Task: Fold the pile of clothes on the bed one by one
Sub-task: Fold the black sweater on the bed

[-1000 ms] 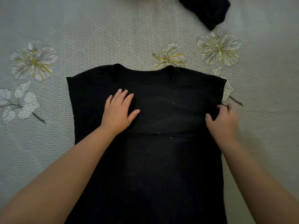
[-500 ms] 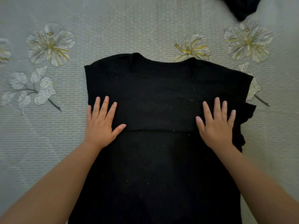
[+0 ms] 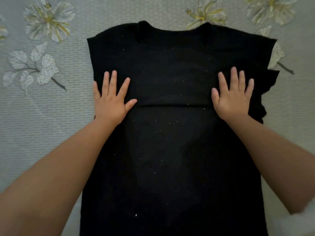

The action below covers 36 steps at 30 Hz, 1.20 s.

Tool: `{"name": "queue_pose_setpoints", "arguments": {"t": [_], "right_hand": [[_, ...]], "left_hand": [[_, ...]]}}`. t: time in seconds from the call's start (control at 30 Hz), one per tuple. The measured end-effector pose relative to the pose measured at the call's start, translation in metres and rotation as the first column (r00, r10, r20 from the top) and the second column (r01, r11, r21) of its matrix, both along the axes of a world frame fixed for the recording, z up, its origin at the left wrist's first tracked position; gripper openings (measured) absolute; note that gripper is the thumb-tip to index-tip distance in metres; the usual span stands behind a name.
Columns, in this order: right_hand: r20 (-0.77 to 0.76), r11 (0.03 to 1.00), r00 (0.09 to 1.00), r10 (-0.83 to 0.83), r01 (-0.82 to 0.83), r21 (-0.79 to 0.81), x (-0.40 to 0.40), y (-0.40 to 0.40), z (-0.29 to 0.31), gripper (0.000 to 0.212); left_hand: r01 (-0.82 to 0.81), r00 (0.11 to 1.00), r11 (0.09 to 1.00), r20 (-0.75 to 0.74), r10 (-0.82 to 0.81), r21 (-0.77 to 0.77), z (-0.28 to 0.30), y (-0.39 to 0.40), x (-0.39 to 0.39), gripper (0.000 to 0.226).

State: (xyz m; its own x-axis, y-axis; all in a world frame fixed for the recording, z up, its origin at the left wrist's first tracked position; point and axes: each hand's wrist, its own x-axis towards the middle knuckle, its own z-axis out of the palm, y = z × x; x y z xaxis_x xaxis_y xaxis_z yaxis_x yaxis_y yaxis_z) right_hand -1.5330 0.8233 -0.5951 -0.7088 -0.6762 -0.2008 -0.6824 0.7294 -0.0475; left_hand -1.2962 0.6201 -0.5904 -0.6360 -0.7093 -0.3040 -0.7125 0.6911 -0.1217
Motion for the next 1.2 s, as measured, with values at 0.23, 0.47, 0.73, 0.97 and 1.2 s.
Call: {"name": "queue_pose_setpoints", "arguments": {"t": [0.23, 0.47, 0.73, 0.97, 1.2], "right_hand": [[0.049, 0.994, 0.999, 0.004, 0.001, -0.113, 0.051, 0.029, 0.003, 0.053], [0.126, 0.97, 0.967, 0.223, -0.207, -0.124, 0.147, 0.152, 0.013, 0.05], [0.219, 0.803, 0.838, 0.5, -0.543, 0.245, 0.253, 0.285, 0.036, 0.074], [0.18, 0.751, 0.799, 0.574, -0.601, 0.274, 0.227, 0.295, 0.042, 0.084], [0.275, 0.859, 0.851, 0.447, -0.494, 0.134, 0.217, 0.295, 0.046, 0.08]], "left_hand": [[0.093, 0.983, 0.979, -0.173, -0.061, 0.182, 0.002, 0.136, 0.065, 0.065], [0.418, 0.901, 0.899, -0.187, -0.391, 0.13, 0.017, 0.207, 0.14, 0.064], [0.576, 0.818, 0.797, -0.13, -0.561, 0.182, 0.031, 0.261, 0.226, 0.086], [0.519, 0.854, 0.841, -0.088, -0.512, 0.151, 0.026, 0.264, 0.26, 0.078], [0.437, 0.894, 0.892, -0.17, -0.415, 0.114, 0.03, 0.259, 0.269, 0.048]]}}
